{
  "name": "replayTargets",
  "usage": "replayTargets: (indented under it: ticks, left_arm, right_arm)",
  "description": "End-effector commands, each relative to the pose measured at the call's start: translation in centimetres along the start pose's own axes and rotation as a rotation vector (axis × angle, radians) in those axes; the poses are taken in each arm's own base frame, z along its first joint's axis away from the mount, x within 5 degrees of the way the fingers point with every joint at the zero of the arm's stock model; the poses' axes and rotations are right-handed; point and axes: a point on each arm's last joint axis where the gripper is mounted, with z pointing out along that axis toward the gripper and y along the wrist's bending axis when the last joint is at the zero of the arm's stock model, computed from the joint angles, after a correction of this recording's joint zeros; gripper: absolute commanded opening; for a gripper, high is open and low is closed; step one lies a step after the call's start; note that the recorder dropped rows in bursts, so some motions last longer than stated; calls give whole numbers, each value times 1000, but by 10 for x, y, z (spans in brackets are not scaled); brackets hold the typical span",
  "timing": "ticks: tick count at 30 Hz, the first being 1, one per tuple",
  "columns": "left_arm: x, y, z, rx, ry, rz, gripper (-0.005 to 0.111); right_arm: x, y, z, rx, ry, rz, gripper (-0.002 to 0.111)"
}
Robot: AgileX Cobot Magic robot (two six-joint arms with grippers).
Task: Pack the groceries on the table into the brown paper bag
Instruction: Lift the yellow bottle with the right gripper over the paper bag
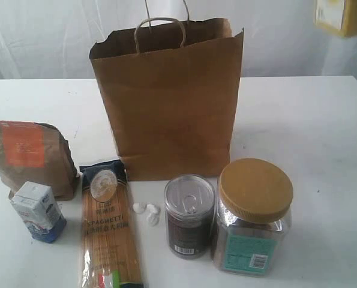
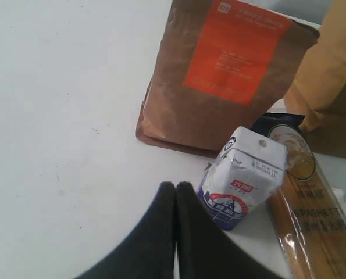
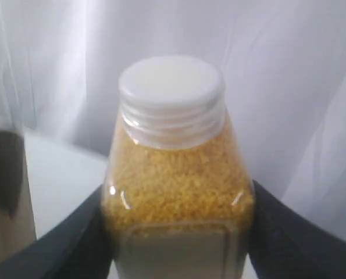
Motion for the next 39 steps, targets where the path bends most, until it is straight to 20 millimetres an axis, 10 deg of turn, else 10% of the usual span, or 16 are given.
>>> replayTargets:
  ticks: [1,8,21,39]
  left_arm:
    - [0,0,0,5,-5,-15,0]
    - [0,0,0,5,-5,-15,0]
    - [0,0,0,5,-3,-15,0]
    - [0,0,0,5,-3,-15,0]
  right_arm:
    - [-52,18,-18,-97,-213,126,0]
    - [-58,58,11,-318,-283,160,0]
    - [-20,73,84,-503,-272,378,0]
    - [-17,77,87,-561,-245,452,0]
